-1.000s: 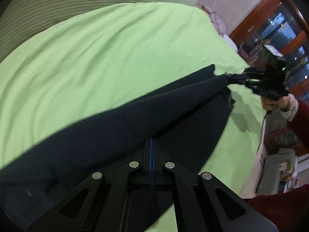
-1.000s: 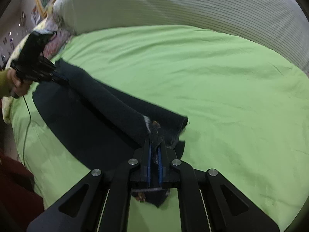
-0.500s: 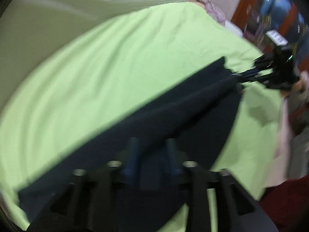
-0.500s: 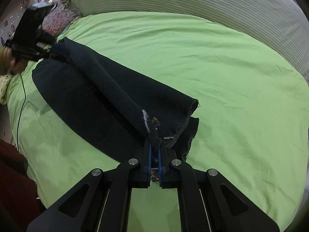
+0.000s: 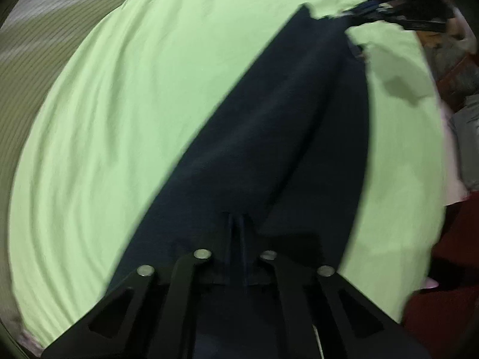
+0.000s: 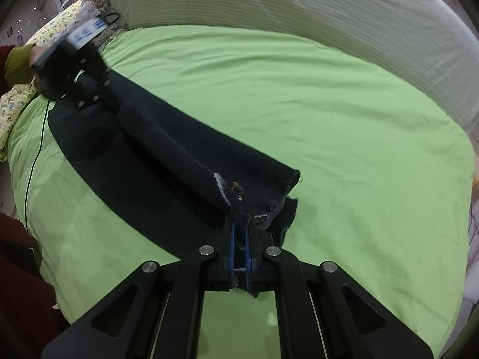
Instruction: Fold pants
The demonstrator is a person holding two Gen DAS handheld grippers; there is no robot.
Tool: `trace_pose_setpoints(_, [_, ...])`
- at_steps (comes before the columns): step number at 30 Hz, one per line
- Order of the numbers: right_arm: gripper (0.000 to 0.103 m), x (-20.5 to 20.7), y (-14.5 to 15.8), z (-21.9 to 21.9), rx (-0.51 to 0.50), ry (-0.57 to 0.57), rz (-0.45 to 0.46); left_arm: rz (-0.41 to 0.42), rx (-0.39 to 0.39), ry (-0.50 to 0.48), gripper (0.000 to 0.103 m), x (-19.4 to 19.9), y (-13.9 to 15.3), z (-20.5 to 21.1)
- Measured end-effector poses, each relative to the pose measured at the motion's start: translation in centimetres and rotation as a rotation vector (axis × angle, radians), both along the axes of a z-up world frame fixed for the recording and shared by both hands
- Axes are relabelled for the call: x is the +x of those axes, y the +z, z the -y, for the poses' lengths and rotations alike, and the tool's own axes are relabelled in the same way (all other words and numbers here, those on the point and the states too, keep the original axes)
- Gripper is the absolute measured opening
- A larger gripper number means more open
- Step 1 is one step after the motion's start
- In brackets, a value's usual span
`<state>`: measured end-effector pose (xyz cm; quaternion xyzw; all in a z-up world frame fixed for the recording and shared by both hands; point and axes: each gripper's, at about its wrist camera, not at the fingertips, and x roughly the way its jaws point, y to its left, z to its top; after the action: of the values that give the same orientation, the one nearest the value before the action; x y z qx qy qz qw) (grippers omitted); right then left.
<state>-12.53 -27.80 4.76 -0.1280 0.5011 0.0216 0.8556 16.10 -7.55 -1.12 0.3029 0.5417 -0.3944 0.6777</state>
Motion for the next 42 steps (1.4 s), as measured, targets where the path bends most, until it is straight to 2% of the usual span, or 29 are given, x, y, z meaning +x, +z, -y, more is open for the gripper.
trace_pose_setpoints(3, [0.006, -0.2, 0.7, 0.2, -0.006, -0.003, 0.012, -0.019, -0.049, 0.032, 0.0, -1.4, 0.9, 0.4])
trace_pose_setpoints(7, [0.006, -1.0, 0.4, 0.2, -0.011, -0.004, -0.013, -0.017, -0.056, 0.053, 0.0, -2.9, 0.3, 1.1])
trace_pose_setpoints(10, [0.006, -1.1, -0.3, -0.3, -0.017, 0.006, -0.033, 0.097, -0.042, 0.113, 0.009, -2.7, 0.9, 0.8])
trace_pose_setpoints(11, [0.006, -1.1, -0.4, -0.4, -0.012, 0.006, -0.035, 0.133, -0.038, 0.124, 0.015, -2.1, 1.5, 0.7])
trace_pose_setpoints(13, [0.006, -1.0, -0.7, -0.6, 0.004, 0.003, -0.036, 0.205, -0.018, 0.141, 0.045, -1.2, 2.4, 0.5])
trace_pose_setpoints(14, [0.006, -1.0, -0.8, -0.7, 0.005, 0.002, -0.038, 0.237, -0.005, 0.14, 0.075, -1.1, 2.8, 0.6])
trace_pose_setpoints(15, [0.006, -1.0, -0.9, -0.6, 0.009, 0.001, -0.041, 0.272, 0.006, 0.128, 0.084, -0.8, 2.8, 0.7])
trace_pose_setpoints(19, [0.006, -0.9, -0.9, 0.0, 0.028, -0.004, -0.04, 0.254, 0.072, 0.034, 0.083, 0.5, 0.9, 1.4])
trace_pose_setpoints(20, [0.006, -0.9, -0.8, 0.0, 0.032, -0.007, -0.038, 0.258, 0.116, 0.011, 0.083, 0.8, -0.3, 2.0])
trace_pose_setpoints(22, [0.006, -0.7, -0.8, 0.2, 0.036, -0.012, -0.034, 0.244, 0.157, -0.027, 0.077, 1.1, -2.0, 2.7])
trace_pose_setpoints(23, [0.006, -0.6, -0.7, 0.3, 0.035, -0.014, -0.033, 0.222, 0.17, -0.046, 0.062, 1.3, -2.9, 3.0])
trace_pose_setpoints(24, [0.006, -0.4, -0.7, 0.3, 0.033, -0.014, -0.032, 0.202, 0.181, -0.056, 0.027, 1.4, -3.4, 3.2])
trace_pose_setpoints(25, [0.006, -0.2, -0.7, 0.4, 0.027, -0.014, -0.032, 0.187, 0.199, -0.057, 0.014, 1.6, -3.9, 3.4])
trace_pose_setpoints(27, [0.006, 0.1, -0.4, 0.5, 0.013, -0.02, -0.023, 0.176, 0.155, -0.052, 0.005, 1.7, -3.1, 3.3])
trace_pose_setpoints(32, [0.006, 0.0, 1.2, 1.0, -0.003, -0.028, 0.004, 0.154, 0.033, 0.064, 0.004, 0.9, 0.7, 2.6])
trace_pose_setpoints(34, [0.006, -0.2, 0.9, 1.5, -0.018, -0.041, -0.009, 0.128, -0.007, 0.108, 0.004, -0.2, 0.9, 2.6])
trace_pose_setpoints(38, [0.007, -0.2, -2.2, 2.2, -0.025, -0.091, -0.101, 0.068, 0.015, 0.239, 0.009, -2.5, -2.8, 3.3])
trace_pose_setpoints(40, [0.012, 0.1, -3.8, 2.2, -0.01, -0.131, -0.172, 0.026, 0.032, 0.326, 0.015, -3.0, -4.3, 3.3])
trace_pose_setpoints(42, [0.013, 0.1, -5.0, 1.9, -0.045, -0.172, -0.217, 0.012, 0.002, 0.382, 0.022, -3.6, -4.1, 3.0])
